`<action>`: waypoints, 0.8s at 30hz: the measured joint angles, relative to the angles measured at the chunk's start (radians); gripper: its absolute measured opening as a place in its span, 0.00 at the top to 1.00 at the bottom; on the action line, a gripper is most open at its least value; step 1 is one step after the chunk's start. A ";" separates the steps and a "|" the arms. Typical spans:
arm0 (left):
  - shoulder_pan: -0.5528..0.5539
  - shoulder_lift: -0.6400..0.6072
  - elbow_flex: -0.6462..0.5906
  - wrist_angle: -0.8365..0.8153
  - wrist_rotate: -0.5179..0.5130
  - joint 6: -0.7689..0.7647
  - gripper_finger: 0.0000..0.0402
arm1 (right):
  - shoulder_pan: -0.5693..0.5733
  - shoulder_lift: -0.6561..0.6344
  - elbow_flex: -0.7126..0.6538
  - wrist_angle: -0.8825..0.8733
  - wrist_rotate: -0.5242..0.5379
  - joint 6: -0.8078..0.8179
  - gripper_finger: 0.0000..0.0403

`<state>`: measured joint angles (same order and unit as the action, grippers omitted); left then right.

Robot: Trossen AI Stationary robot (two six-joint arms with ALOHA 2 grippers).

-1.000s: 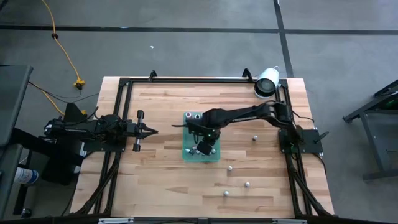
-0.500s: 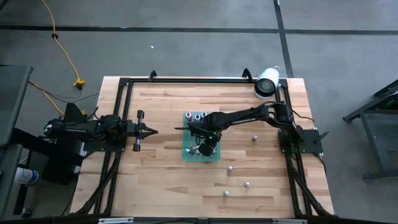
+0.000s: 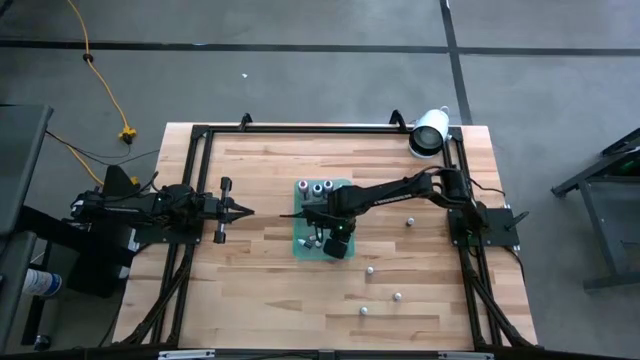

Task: Pick & Place food coloring
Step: Put the small violet food coloring bottle into the green bin, then put the small black food coloring bottle into the green bin

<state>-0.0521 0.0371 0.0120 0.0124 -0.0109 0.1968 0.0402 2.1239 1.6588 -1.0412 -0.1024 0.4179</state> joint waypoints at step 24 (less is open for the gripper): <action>0.000 0.000 0.000 0.000 0.000 0.000 1.00 | -0.001 -0.004 0.002 -0.003 -0.016 0.000 0.62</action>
<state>-0.0525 0.0368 0.0120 0.0124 -0.0109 0.1967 0.0395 2.1201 1.6604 -1.0442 -0.1188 0.4179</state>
